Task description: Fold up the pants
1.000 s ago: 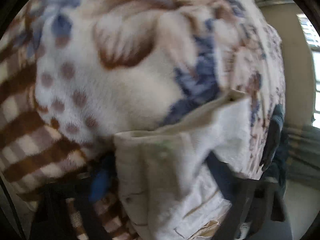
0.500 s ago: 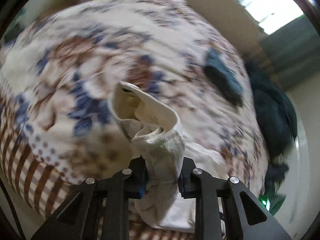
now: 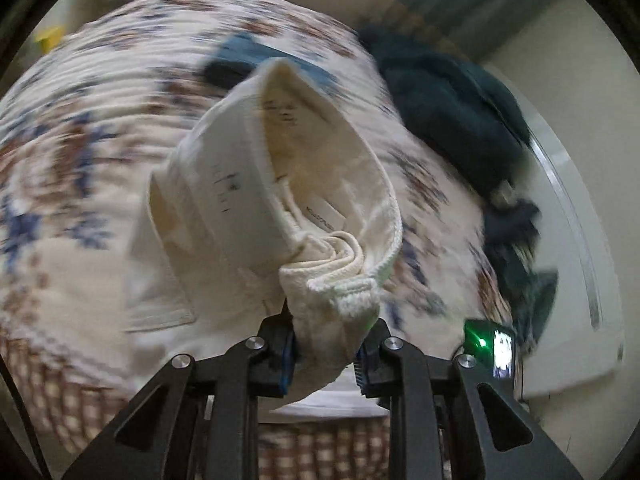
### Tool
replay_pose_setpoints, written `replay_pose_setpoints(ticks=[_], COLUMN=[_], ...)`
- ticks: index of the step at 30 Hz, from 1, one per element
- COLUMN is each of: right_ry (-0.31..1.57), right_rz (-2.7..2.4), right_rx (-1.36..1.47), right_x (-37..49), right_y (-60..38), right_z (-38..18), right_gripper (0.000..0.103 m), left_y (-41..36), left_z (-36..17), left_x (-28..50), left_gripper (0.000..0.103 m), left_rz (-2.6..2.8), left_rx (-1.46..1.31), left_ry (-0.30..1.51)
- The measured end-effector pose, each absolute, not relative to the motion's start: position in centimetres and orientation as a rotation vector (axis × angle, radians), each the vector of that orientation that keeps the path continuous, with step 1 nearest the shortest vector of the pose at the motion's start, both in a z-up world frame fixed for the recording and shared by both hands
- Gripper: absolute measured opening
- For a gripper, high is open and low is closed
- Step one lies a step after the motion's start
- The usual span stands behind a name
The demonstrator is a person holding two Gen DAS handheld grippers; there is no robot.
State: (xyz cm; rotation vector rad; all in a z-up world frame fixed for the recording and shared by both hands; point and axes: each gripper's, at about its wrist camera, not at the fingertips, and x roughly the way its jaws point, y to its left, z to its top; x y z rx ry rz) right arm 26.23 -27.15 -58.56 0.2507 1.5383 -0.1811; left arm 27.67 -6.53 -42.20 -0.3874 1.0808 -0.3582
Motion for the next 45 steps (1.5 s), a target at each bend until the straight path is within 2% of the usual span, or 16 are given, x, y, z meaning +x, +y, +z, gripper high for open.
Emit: replay_pose_setpoints(ticks=[5,10,14,15,16,17,18,19,23,27,33,38,39,40,41,45], right_ry=[1.543,1.581,1.572,1.565,1.558,1.55,1.537,1.521,1.455,1.416,1.4,1.326,1.306,1.301,1.311,1.256], right_rz=[-0.309,-0.385,-0.398,-0.398,-0.396,-0.392,-0.38,-0.358,-0.226,-0.065,0.134,0.248,0.278,0.298,0.298,0.277], right_rx=[0.341,0.423,0.487,0.504,0.522,0.542,0.568,0.595,0.697,0.762,0.836,0.792,0.777,0.76,0.733,0.751], right_x=[22.3,18.3,16.8,16.6,16.3,16.1,15.9,16.0,18.2,21.1,25.5,28.5,29.0,29.6,30.0,29.3], right_y=[-36.0,-42.9,-47.4,-48.2,-49.2,-50.2,-51.3,-51.9,-54.6,-50.5,-44.3,-40.1,-39.3,-38.8,-38.0,-38.3], right_z=[-58.7,-59.9,-59.5,-59.3,-59.0,-58.8,-58.5,-58.1,-57.0,-55.7,-57.4,-58.1,-58.4,-58.5,-58.4,-55.8], right_gripper=[0.088,0.088,0.088,0.088,0.088,0.088,0.088,0.088,0.088,0.088,0.088,0.085,0.063,0.016,0.007,0.006], left_y=[-19.0,-22.3,-22.7,-22.8,-22.7,-22.7,-22.3,-21.8,-19.0,-13.9,-5.6,-2.1,-1.9,-1.7,-1.6,-1.3], left_z=[-47.8,-54.6,-54.8,-54.5,-54.2,-53.5,-53.0,-51.6,-47.7,-46.0,-49.5,-50.8,-50.9,-50.9,-50.9,-50.7], left_x=[27.6,28.3,28.6,28.4,28.6,28.4,28.3,28.0,27.3,28.2,31.0,31.3,31.2,31.2,31.1,31.2], left_gripper=[0.02,0.024,0.027,0.038,0.065,0.078,0.098,0.1,0.1,0.1,0.1,0.1,0.1,0.1,0.1,0.1], left_rz=[-0.475,-0.411,-0.406,-0.412,-0.414,-0.432,-0.434,-0.43,-0.401,-0.238,0.038,0.121,0.128,0.129,0.127,0.103], left_rx=[-0.192,-0.094,-0.103,-0.098,-0.096,-0.108,-0.118,-0.129,-0.185,-0.154,-0.108,-0.146,-0.146,-0.148,-0.15,-0.17], left_ry=[1.219,1.4,1.452,1.458,1.47,1.471,1.457,1.43,1.361,1.298,1.353,1.368,1.367,1.367,1.369,1.374])
